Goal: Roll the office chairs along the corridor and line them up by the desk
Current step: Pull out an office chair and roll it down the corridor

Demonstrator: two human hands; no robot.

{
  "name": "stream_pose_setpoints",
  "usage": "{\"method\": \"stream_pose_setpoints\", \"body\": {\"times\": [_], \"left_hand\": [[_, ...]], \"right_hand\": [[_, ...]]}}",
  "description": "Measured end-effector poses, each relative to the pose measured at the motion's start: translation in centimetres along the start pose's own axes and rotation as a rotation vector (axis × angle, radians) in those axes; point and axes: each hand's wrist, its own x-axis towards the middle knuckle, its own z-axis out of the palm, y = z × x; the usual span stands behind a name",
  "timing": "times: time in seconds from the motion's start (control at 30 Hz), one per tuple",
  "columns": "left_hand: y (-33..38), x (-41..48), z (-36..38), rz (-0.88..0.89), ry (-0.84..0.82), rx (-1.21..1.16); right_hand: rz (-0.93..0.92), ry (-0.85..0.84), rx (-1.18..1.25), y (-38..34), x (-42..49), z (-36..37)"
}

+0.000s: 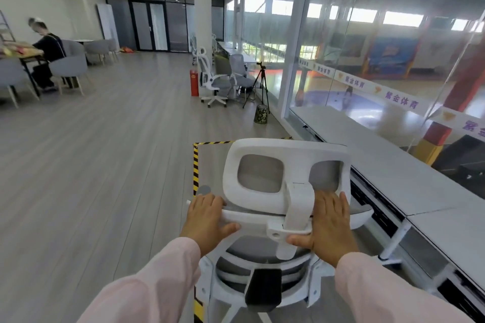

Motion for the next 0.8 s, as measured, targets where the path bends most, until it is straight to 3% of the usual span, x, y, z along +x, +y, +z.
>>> {"method": "stream_pose_setpoints", "body": {"times": [0.47,0.8], "left_hand": [[-6.0,27.8,4.5,0.022,0.034,0.087],[-11.8,47.1,6.0,0.079,-0.047,0.083]], "right_hand": [[0.002,-0.032,-0.057,5.6,26.7,9.7],[0.161,-0.146,-0.006,6.1,44.4,15.5]]}}
